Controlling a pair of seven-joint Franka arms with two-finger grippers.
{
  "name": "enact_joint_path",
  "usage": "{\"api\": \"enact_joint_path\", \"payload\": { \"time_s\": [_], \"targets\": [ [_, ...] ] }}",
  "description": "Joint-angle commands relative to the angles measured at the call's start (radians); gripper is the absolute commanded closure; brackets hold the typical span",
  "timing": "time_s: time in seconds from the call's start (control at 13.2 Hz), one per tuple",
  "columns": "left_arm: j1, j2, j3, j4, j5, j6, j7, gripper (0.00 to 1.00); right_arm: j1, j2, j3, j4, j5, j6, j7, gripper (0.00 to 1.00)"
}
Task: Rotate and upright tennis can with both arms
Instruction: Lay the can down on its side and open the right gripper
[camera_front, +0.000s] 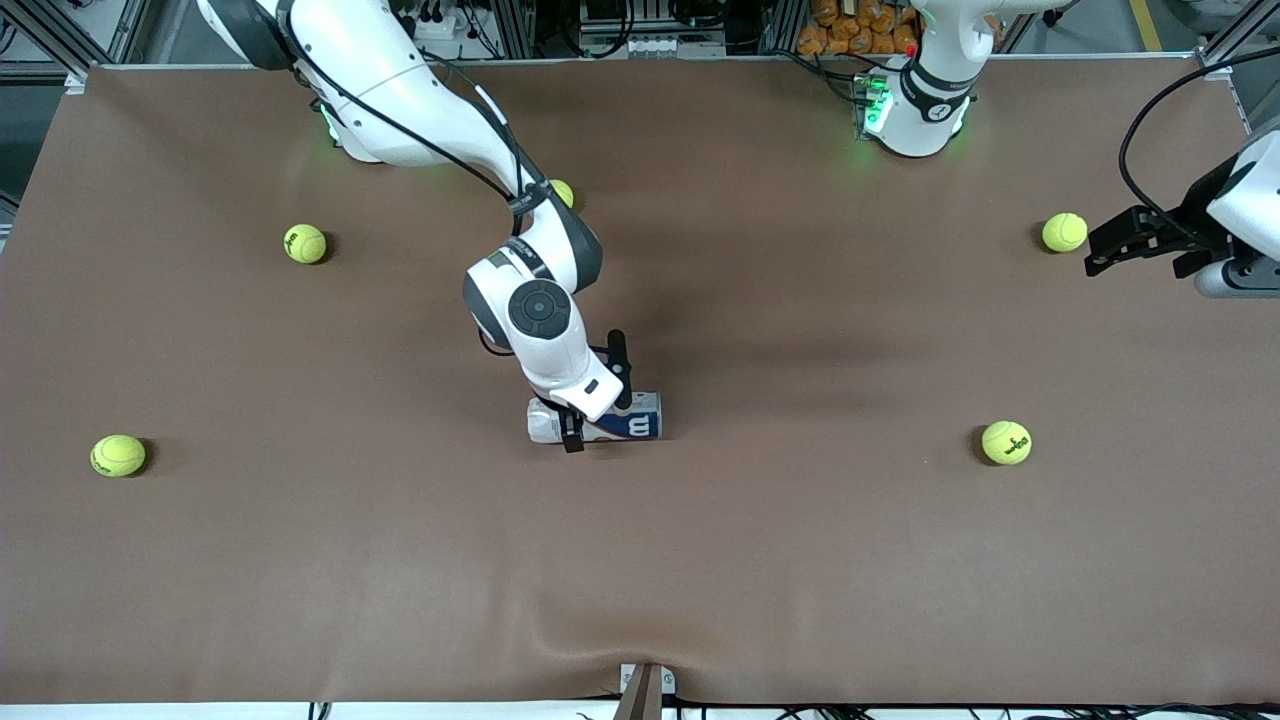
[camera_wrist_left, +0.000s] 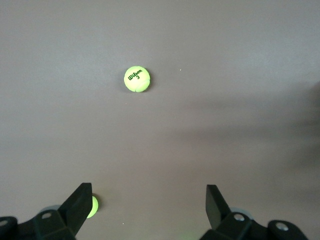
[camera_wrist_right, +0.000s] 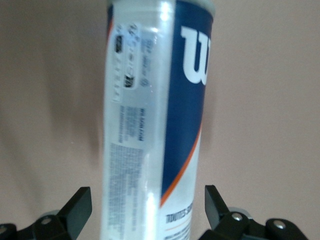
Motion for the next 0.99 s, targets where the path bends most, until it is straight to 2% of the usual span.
{"api": "enact_joint_path", "payload": {
  "time_s": [0.0,0.23,0.38,0.53,0.68,0.91],
  "targets": [
    [0.007,0.004,-0.006,0.010,0.003,-0.009,0.010,0.00,0.004,-0.125,0.006,-0.010,0.036,-0.149,0.086,0.00],
    [0.004,0.005,-0.009,0.013,-0.013,-0.009,0.008,0.00,-0.017,-0.223,-0.002,-0.010,0.147,-0.275,0.195,0.00],
    [0.008,0.016,-0.008,0.013,-0.099,-0.009,0.008,0.00,-0.097,-0.262,-0.003,-0.011,0.155,-0.323,0.354,0.00],
    [0.010,0.040,-0.004,0.010,-0.130,-0.009,0.010,0.00,-0.204,-0.289,-0.003,-0.011,0.155,-0.355,0.502,0.00],
    [0.008,0.083,-0.004,0.013,-0.217,-0.009,0.008,0.00,-0.308,-0.306,-0.003,-0.011,0.153,-0.383,0.561,0.00],
    [0.010,0.158,-0.003,0.014,-0.419,0.006,0.025,0.00,-0.445,-0.355,-0.005,-0.013,0.153,-0.452,0.562,0.00]
  ]
}}
